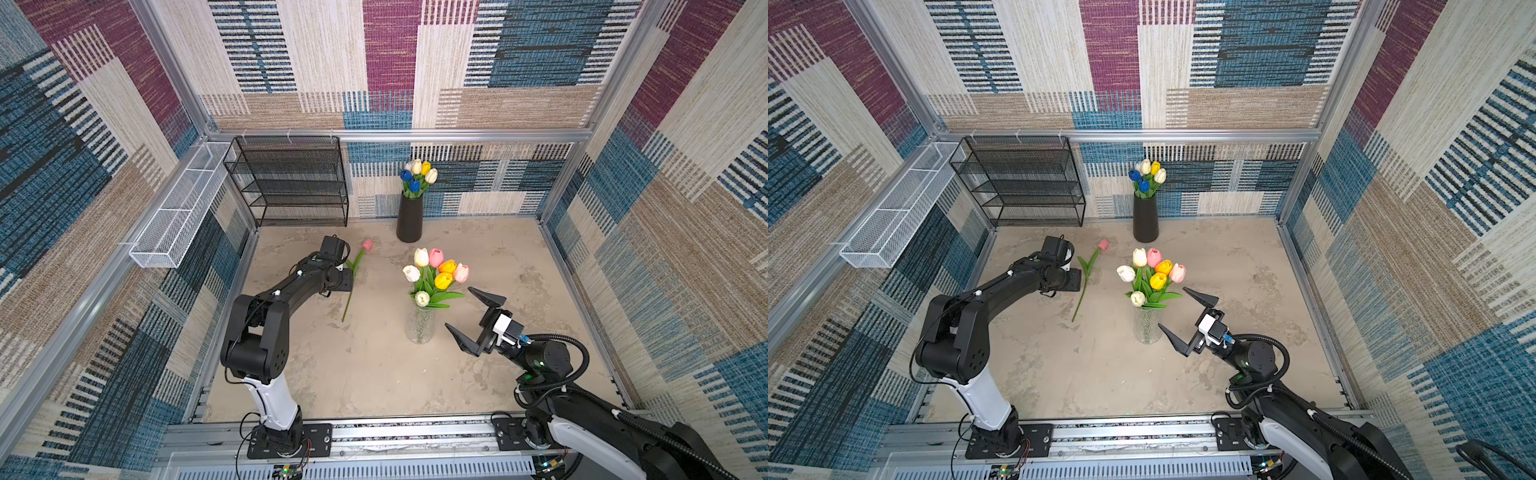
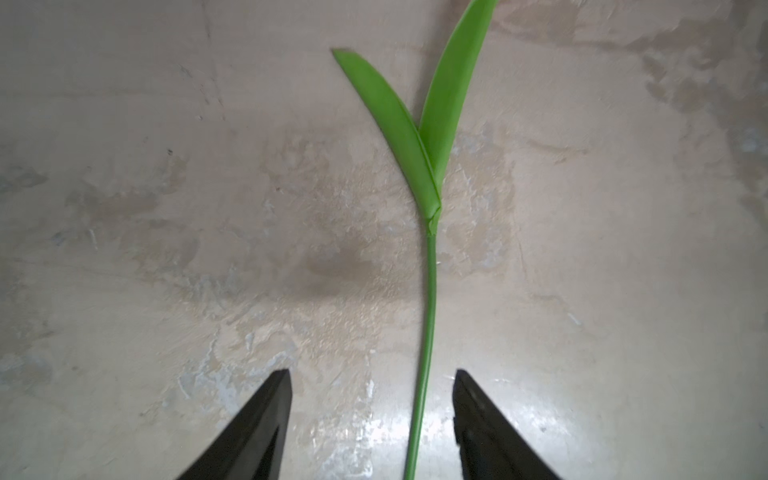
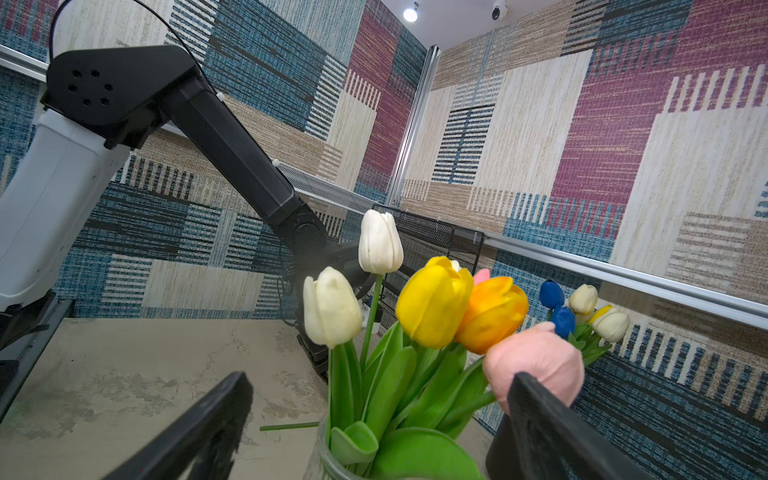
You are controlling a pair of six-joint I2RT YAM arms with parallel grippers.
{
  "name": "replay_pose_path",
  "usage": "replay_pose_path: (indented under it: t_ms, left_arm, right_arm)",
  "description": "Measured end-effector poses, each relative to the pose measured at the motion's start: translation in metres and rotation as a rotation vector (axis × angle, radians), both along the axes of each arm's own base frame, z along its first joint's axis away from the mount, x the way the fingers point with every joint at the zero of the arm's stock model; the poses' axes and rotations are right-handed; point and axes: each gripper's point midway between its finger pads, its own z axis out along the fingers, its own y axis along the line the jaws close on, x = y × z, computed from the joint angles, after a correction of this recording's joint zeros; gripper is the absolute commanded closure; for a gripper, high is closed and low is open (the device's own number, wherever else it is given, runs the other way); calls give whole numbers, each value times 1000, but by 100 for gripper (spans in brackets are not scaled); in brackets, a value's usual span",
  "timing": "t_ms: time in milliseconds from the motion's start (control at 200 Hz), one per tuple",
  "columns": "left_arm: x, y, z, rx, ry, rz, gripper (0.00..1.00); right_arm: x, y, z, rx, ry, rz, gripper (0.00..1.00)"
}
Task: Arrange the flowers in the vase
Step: 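Close the left gripper on the pink tulip stem, then carry the pink tulip to the vase with the left gripper while the right shifts closer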
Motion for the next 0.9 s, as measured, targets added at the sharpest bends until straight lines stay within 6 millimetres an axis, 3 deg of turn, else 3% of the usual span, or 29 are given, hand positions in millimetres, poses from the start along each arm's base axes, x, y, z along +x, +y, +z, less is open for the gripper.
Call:
replay_pose_path:
  t_ms: [250,541,761,821,901]
  left_arm:
    - [7,-17,-28,26,98,-58,38]
    - [14,-29,-37,58,138,-109,50]
    - [38,-33,-43,91,149,-116,81]
    - [38,-33,-46,96,164,-117,91]
    - [34,-31,-46,106,176,-121,96]
  right_arm:
    - [2,1,-3,-6,10,0,0]
    - [3,2,-5,-9,16,0,0]
    - [0,0,1,1,-2,0,0]
    - [0,-1,1,3,-3,-2,0]
    - [0,-1,0,2,0,-4,0]
